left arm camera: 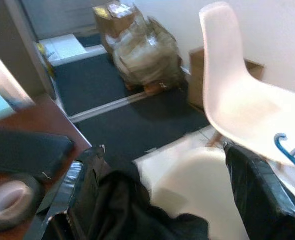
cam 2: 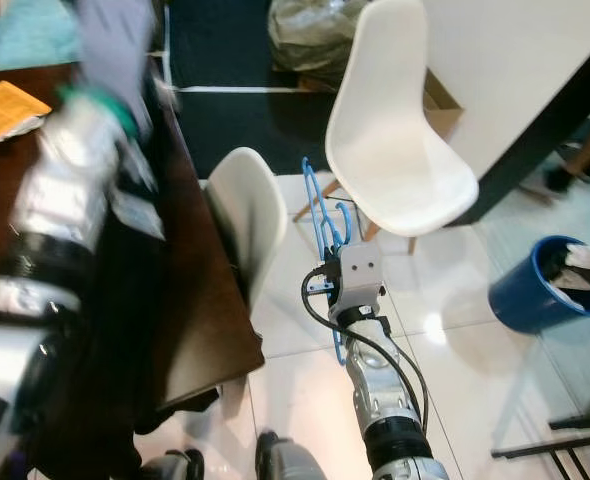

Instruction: Hang hanger

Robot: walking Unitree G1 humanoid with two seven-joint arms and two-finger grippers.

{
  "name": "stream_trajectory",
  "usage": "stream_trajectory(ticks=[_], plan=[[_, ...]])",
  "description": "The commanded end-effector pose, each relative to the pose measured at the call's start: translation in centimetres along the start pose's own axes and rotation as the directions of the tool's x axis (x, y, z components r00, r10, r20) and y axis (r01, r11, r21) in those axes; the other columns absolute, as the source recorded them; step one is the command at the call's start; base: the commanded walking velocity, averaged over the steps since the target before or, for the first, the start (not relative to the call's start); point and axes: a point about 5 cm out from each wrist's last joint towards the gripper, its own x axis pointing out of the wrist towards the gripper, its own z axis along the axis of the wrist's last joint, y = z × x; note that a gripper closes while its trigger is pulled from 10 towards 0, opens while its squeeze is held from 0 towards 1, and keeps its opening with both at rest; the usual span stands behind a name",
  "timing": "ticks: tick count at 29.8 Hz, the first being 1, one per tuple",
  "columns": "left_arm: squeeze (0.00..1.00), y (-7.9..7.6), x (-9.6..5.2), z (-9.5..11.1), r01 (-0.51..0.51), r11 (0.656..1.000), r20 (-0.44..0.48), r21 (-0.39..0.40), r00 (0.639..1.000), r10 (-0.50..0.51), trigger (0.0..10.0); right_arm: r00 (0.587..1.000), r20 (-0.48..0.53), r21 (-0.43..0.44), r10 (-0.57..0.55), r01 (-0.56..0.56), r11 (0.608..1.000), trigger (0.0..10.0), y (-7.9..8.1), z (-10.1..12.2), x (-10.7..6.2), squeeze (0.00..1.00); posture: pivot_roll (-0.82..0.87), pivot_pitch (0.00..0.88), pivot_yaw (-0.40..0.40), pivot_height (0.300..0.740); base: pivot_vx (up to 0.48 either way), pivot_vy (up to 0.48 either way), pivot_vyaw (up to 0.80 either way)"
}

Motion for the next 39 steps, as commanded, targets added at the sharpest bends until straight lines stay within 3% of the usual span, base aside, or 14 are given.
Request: stream_trajectory(ticks=[1,2,3,7,8,12,14,18,23,24,28,33,35,39], plan=[[0.00,-0.9,-0.9,0.0,0.000,0.997,0.006,-0.082,1.000,0.000,10.0,1.000,-0.025,0.001,-0.014,0.014,1.000,10.0,-0.4,-0.5,-0.4,0.00,0.02,0.150,-0.042,0.740,0.000,0.000,0.00],[0.00,-1.4,-2.1,-0.8,-0.034,0.992,-0.011,-0.124,0.999,0.032,10.0,1.000,-0.028,0.001,-0.006,0.006,1.000,10.0,-0.2,-0.4,-0.3,0.00,0.02,0.152,-0.047,0.740,0.000,0.000,0.00],[0.00,-1.0,-3.4,-0.7,-0.095,0.995,0.004,-0.040,0.995,0.095,10.0,1.000,-0.030,0.003,0.003,-0.003,1.000,10.0,-0.1,-0.4,-0.1,0.00,0.04,0.154,-0.053,0.740,0.000,0.000,0.00],[0.00,-0.6,-4.0,-0.5,-0.142,0.989,0.038,0.032,0.989,0.141,10.0,0.999,-0.034,0.004,0.008,-0.008,1.000,10.0,0.0,-0.4,-0.1,0.00,0.04,0.154,-0.054,0.740,0.000,0.000,0.00],[1.00,-0.1,-4.9,-0.1,-0.190,0.977,0.069,0.099,0.981,0.183,10.0,0.999,-0.038,0.006,0.018,-0.018,1.000,10.0,0.2,-0.4,0.0,0.00,0.06,0.152,-0.058,0.740,0.000,0.000,0.00],[1.00,0.3,-5.8,0.2,-0.224,0.965,0.085,0.140,0.973,0.214,10.0,0.999,-0.040,0.008,0.027,-0.027,1.000,10.0,0.4,-0.4,0.0,0.00,0.06,0.153,-0.059,0.740,0.000,0.000,0.00],[1.00,1.1,-8.1,0.2,-0.284,0.948,0.059,0.147,0.959,0.278,10.0,0.998,-0.045,0.010,0.038,-0.038,0.999,10.0,0.7,-0.4,0.1,0.00,0.08,0.151,-0.065,0.740,0.000,0.000,0.00],[1.00,1.6,-10.3,-0.4,-0.337,0.932,0.013,0.136,0.941,0.338,10.0,0.998,-0.048,0.010,0.044,-0.044,0.999,10.0,0.8,-0.4,0.2,0.00,0.10,0.148,-0.070,0.740,0.000,0.000,0.00],[1.00,1.2,-11.3,-1.1,-0.325,0.941,-0.027,0.093,0.944,0.328,10.0,0.998,-0.049,0.010,0.048,-0.048,0.999,10.0,0.8,-0.4,0.3,0.00,0.10,0.148,-0.071,0.740,0.000,0.000,0.00],[0.00,0.8,-12.4,-0.8,-0.310,0.941,0.051,0.139,0.951,0.306,10.0,0.997,-0.049,0.010,0.052,-0.052,0.999,10.0,0.9,-0.3,0.4,0.00,0.11,0.142,-0.073,0.740,0.000,0.000,0.00],[0.00,-0.5,-13.6,0.0,-0.259,0.945,0.180,0.197,0.958,0.225,10.0,0.998,-0.035,0.014,0.059,-0.059,0.998,10.0,1.0,0.1,0.8,0.00,0.12,0.125,-0.076,0.740,0.000,0.000,0.00],[0.00,-1.1,-13.7,0.4,-0.214,0.956,0.219,0.199,0.961,0.170,10.0,0.998,-0.014,0.020,0.065,-0.065,0.998,10.0,1.2,0.6,1.0,0.00,0.12,0.108,-0.072,0.740,0.000,0.000,0.00],[0.00,-1.1,-13.5,0.7,-0.194,0.974,0.221,0.117,0.961,0.165,10.0,0.996,0.059,0.047,0.068,-0.071,0.996,10.0,1.7,2.4,1.7,0.00,0.12,0.086,-0.064,0.740,0.000,0.000,0.00],[0.00,-0.6,-13.3,0.4,-0.218,0.971,0.209,0.101,0.959,0.194,10.0,0.994,0.095,0.064,0.061,-0.067,0.996,10.0,1.8,3.3,2.1,0.00,0.11,0.075,-0.061,0.740,0.000,0.000,0.00]])
